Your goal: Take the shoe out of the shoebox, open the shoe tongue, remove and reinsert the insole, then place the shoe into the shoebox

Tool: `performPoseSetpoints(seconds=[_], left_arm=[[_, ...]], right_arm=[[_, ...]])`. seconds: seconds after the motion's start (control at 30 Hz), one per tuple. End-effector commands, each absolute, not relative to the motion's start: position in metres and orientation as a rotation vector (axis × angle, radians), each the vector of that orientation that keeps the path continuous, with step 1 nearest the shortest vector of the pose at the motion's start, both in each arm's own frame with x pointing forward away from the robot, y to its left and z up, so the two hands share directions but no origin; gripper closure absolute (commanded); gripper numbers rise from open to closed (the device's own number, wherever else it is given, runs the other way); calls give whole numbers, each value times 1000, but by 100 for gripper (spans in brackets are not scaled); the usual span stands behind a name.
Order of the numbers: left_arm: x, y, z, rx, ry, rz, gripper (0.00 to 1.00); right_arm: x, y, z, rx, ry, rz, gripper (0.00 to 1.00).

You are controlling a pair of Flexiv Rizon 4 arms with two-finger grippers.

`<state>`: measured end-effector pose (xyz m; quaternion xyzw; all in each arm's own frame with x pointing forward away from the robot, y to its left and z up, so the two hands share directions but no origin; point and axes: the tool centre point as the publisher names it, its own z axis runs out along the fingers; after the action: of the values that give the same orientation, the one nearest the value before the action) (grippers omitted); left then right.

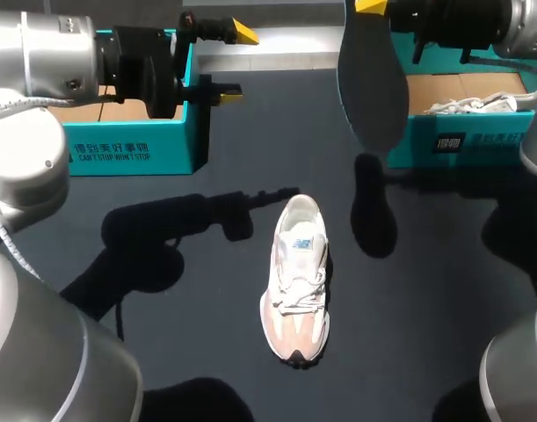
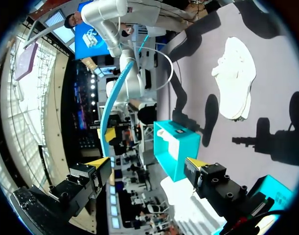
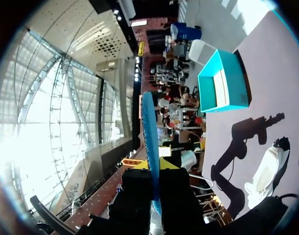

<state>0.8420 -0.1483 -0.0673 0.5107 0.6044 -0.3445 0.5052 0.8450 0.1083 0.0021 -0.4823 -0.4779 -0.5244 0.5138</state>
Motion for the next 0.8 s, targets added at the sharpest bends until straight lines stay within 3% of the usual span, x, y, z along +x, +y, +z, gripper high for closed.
performPoseSetpoints(seconds=[0.03, 0.63, 0.8], left_arm=[[838, -159, -63, 1246, 1386, -849, 0], [822, -200, -53, 1279, 1266, -862, 0], [824, -208, -53, 1292, 1244, -873, 16]], right_arm=[[848, 121, 0, -1136, -1122, -1229, 100], [890, 166, -32, -1195, -1049, -1105, 100], [894, 175, -36, -1199, -1063, -1089, 100]])
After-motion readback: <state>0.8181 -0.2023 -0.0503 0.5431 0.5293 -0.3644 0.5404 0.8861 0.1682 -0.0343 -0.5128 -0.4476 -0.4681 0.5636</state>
